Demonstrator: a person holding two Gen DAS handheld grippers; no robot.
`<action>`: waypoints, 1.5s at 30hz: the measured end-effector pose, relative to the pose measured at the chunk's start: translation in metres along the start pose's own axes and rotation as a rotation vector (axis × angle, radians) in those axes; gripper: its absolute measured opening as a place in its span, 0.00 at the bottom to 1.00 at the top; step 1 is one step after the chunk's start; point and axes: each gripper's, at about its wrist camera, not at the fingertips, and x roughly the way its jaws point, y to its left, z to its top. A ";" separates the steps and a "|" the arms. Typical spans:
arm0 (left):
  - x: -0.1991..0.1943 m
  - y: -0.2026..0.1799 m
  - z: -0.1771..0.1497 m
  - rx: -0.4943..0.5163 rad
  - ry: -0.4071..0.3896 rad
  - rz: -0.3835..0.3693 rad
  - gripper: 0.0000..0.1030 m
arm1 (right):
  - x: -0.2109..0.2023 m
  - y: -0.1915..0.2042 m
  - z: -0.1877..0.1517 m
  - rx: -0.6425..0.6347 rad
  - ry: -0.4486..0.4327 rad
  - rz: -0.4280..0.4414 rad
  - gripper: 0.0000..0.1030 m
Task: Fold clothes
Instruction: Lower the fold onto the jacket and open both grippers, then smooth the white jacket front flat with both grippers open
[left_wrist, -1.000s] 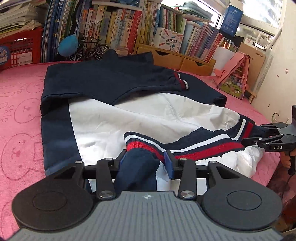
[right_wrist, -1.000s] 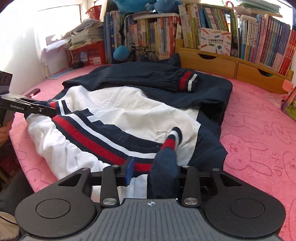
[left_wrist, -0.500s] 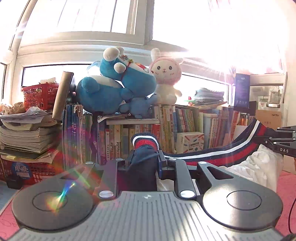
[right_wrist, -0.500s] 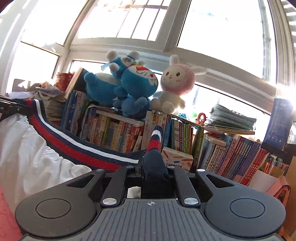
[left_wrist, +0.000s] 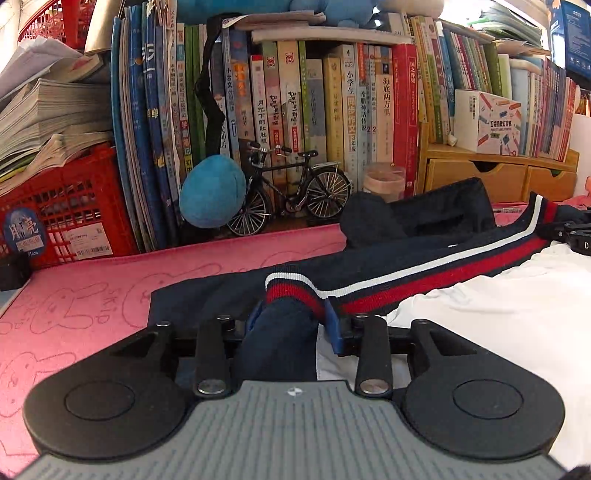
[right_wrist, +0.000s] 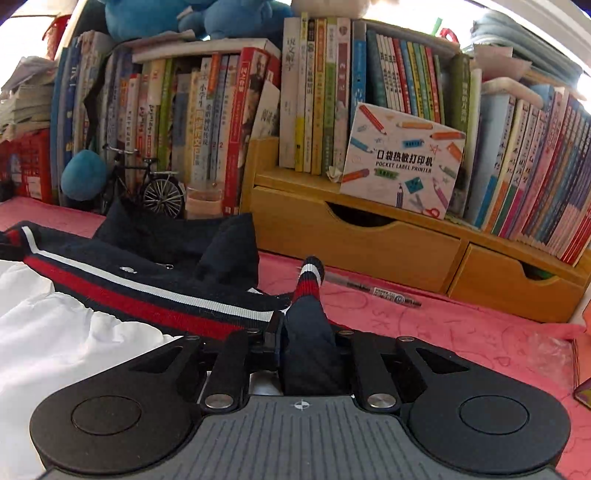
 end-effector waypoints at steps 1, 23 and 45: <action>0.002 0.002 0.000 -0.014 0.009 0.006 0.43 | 0.003 -0.002 -0.003 0.016 0.010 0.003 0.18; -0.107 -0.080 -0.017 0.341 -0.128 -0.079 0.83 | -0.109 0.074 -0.016 -0.113 -0.039 0.318 0.42; -0.109 -0.055 -0.077 0.292 0.034 0.233 0.86 | -0.141 0.070 -0.056 -0.075 0.091 0.275 0.48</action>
